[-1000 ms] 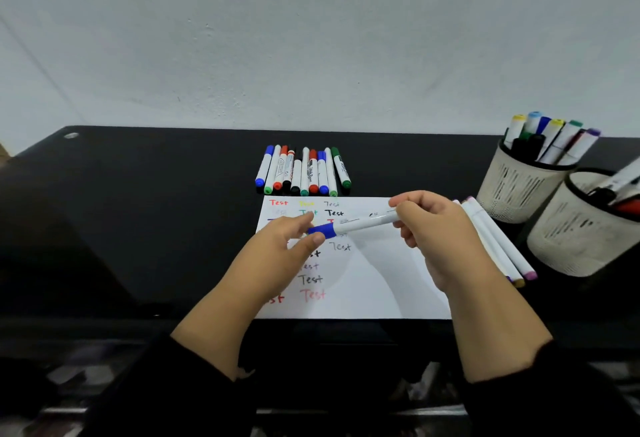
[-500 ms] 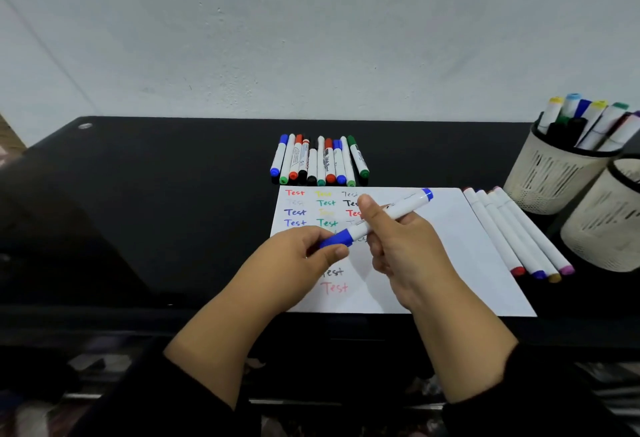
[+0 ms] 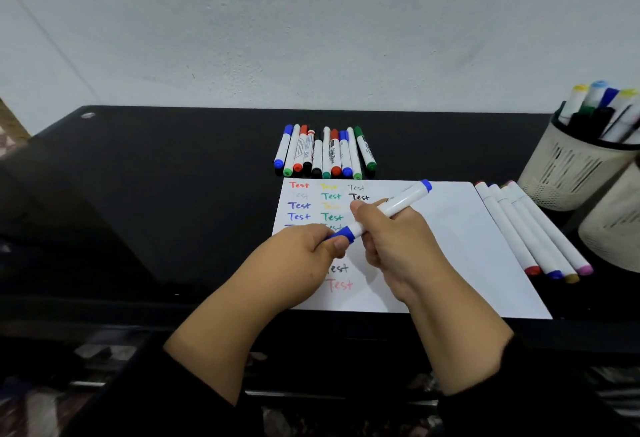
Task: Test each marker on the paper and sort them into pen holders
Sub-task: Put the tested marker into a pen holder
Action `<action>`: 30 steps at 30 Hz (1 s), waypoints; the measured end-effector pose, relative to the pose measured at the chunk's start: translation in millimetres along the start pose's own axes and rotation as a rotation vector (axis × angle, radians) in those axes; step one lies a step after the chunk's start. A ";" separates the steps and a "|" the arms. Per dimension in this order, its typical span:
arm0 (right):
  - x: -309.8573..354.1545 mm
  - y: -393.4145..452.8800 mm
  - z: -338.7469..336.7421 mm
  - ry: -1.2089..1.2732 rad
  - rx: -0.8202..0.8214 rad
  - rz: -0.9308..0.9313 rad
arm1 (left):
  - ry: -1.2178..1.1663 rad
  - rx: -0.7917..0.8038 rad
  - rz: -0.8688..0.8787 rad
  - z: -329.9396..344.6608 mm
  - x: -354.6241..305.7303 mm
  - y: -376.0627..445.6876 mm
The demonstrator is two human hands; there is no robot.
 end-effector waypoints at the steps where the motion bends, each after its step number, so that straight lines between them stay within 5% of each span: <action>1: 2.3 0.7 0.2 0.005 0.005 -0.014 | -0.004 0.001 0.006 -0.5 -1.2 0.8; 16: 13.5 4.7 8.4 0.110 0.177 -0.129 | -0.382 0.170 -0.043 2.3 1.2 -6.3; 21: 7.6 11.8 -6.1 0.027 -0.077 -0.062 | -0.029 0.058 -0.031 -2.3 -1.3 -2.8; 24: 19.2 24.0 -54.7 0.146 -0.308 -0.060 | -0.019 0.012 -0.081 -9.5 13.7 -14.4; 30: 6.0 28.6 -35.5 0.159 -0.169 0.008 | 0.049 -0.042 -0.087 1.6 4.1 -3.4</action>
Point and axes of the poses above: each hand's wrist, its own y-axis towards the middle knuckle, its own z-axis out of the palm, x = y × z, the point moved 8 cm from there along y, towards the middle knuckle
